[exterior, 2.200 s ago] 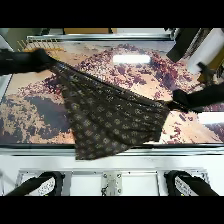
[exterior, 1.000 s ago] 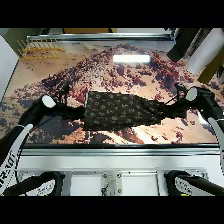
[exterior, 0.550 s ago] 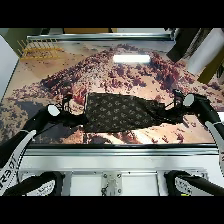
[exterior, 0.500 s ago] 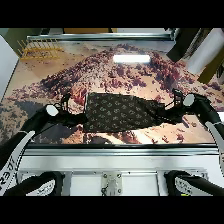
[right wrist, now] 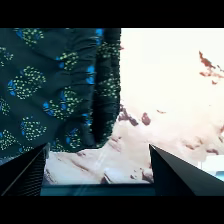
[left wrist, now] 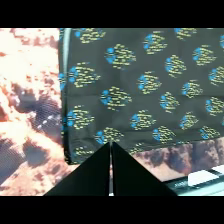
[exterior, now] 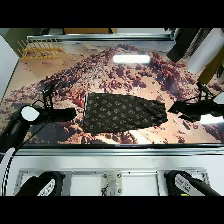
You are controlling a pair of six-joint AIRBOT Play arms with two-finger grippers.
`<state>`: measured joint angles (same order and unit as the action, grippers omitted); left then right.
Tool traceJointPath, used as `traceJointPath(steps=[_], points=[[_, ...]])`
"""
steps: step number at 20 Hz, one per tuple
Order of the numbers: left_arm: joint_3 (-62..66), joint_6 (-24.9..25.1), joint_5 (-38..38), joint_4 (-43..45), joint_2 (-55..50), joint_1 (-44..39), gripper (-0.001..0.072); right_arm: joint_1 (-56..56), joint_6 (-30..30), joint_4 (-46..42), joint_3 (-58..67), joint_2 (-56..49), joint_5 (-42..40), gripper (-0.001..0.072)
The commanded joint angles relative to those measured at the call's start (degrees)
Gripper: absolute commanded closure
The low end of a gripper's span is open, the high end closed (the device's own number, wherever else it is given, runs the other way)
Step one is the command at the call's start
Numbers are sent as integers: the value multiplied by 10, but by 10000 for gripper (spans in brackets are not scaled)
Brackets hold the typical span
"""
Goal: Fold the clothes and pants, and hang the long-sleeved shirts on hangers.
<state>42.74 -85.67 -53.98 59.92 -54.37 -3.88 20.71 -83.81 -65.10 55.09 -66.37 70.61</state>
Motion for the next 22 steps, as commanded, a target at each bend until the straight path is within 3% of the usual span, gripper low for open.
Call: traceJointPath(steps=[1,8,14,22], points=[[0,-20,14,-1,38,-54,704,90,128,88,-21,-36,13,8],[58,-54,1,0,-11,-150,704,139,332,299,-23,-199,19,-8],[159,-54,-75,0,-100,-164,704,127,360,280,-22,-249,13,-8],[171,-54,-75,1,-113,-164,704,70,358,310,-22,-280,0,-8]])
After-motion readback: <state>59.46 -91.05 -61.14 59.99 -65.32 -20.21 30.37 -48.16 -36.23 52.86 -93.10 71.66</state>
